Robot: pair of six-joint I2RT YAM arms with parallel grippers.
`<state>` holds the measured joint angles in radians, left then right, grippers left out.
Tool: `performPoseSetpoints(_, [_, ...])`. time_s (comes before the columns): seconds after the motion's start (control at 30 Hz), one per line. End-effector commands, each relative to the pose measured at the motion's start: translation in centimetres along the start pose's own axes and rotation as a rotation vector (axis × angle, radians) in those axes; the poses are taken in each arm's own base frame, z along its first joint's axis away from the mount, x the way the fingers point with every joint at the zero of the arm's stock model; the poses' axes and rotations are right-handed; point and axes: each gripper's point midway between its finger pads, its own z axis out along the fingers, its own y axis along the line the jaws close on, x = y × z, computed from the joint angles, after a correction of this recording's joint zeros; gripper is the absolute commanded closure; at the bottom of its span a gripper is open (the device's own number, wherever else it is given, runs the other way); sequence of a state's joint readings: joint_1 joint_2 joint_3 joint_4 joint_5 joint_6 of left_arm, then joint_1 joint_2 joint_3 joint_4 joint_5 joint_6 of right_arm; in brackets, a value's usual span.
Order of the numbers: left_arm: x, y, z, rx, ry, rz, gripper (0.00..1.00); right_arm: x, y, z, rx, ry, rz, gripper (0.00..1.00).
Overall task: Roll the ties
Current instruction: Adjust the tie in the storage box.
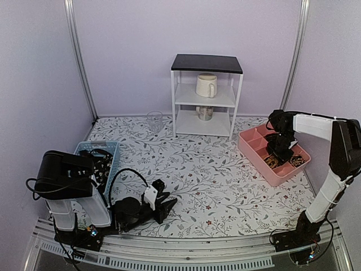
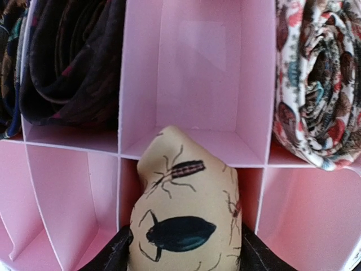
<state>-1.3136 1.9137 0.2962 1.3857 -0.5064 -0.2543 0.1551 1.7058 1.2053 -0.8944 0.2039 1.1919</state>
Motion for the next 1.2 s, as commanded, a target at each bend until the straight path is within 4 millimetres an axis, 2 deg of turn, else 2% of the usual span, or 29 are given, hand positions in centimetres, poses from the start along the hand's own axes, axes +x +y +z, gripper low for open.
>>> performPoseSetpoints(0.0, [0.2, -0.1, -0.2, -0.001, -0.001, 0.012, 0.61, -1.0, -1.0, -2.7, -0.015, -0.033, 0.005, 0.40])
performPoseSetpoints(0.23, [0.3, -0.4, 0.0, 0.013, 0.003, 0.016, 0.61, -1.4, -1.2, -4.2, -0.045, -0.054, 0.001, 0.39])
performPoseSetpoints(0.5, [0.3, -0.4, 0.0, 0.013, 0.004, 0.013, 0.61, -2.3, -2.4, -6.2, -0.057, -0.114, -0.038, 0.46])
performPoseSetpoints(0.6, [0.4, -0.5, 0.1, 0.016, 0.008, 0.016, 0.61, -2.7, -1.9, -6.8, -0.094, -0.141, -0.088, 0.46])
performPoseSetpoints(0.77, [0.3, -0.7, 0.1, 0.024, 0.008, 0.016, 0.61, -3.9, 0.0, -8.7, -0.214, -0.246, -0.337, 0.46])
performPoseSetpoints(0.83, [0.3, -0.8, 0.1, 0.028, 0.007, 0.014, 0.61, -3.3, 1.2, -10.0, -0.306, -0.271, -0.543, 0.46])
performPoseSetpoints(0.93, [0.4, -0.9, 0.2, 0.035, 0.011, 0.015, 0.61, -2.2, 1.8, -10.9, -0.382, -0.307, -0.793, 0.46])
performPoseSetpoints(1.0, [0.4, -1.1, 0.3, 0.040, 0.011, 0.014, 0.61, -1.4, 1.8, -10.7, -0.395, -0.293, -0.921, 0.49])
performPoseSetpoints(1.07, [0.4, -1.2, 0.3, 0.049, 0.013, 0.014, 0.61, -1.1, 1.6, -10.1, -0.370, -0.281, -0.986, 0.53])
performPoseSetpoints(1.17, [0.5, -1.4, 0.3, 0.057, 0.016, 0.015, 0.61, -1.1, 1.1, -8.7, -0.316, -0.270, -1.052, 0.53])
